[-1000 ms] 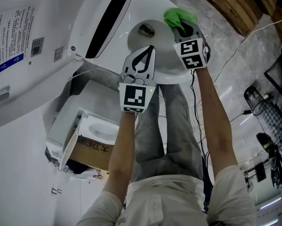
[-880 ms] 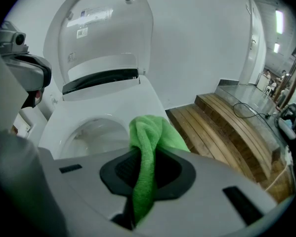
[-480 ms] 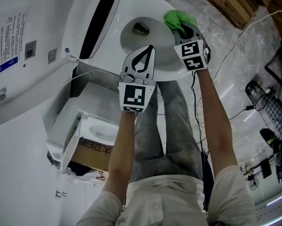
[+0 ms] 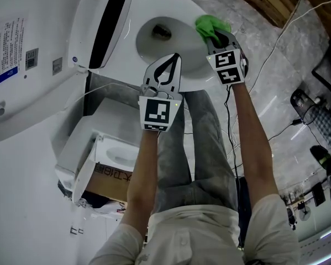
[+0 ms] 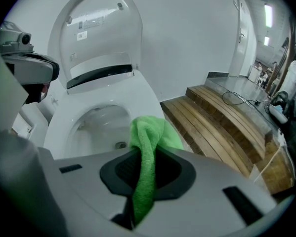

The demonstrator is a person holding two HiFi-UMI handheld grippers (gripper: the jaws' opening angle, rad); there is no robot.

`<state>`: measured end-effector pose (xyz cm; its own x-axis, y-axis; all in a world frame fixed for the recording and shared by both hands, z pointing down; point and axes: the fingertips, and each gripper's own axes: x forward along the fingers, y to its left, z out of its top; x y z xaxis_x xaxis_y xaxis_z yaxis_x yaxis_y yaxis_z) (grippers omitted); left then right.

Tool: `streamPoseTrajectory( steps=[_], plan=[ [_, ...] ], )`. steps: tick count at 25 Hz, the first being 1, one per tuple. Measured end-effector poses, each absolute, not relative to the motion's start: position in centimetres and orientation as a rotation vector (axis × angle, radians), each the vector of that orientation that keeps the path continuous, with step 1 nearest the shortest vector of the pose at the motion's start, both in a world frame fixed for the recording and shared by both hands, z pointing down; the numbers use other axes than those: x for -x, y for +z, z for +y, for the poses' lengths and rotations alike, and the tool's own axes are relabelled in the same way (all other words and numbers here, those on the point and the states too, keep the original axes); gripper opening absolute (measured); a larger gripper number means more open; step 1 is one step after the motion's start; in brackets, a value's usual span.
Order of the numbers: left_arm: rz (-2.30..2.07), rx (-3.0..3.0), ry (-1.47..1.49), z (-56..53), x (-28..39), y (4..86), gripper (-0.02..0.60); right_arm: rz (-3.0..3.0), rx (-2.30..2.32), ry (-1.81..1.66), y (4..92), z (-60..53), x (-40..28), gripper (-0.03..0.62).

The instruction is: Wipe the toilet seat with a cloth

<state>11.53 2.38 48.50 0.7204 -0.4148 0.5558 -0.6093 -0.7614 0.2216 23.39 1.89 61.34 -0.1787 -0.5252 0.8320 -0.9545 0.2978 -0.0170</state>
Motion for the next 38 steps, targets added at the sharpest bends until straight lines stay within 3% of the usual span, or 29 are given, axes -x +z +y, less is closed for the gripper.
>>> streamPoseTrajectory(
  steps=[38],
  plan=[
    [-0.727,-2.506,0.751,9.5,-13.6,49.9,0.012,-1.815,-1.323,0.841,61.5,14.2,-25.1,0.044]
  ],
)
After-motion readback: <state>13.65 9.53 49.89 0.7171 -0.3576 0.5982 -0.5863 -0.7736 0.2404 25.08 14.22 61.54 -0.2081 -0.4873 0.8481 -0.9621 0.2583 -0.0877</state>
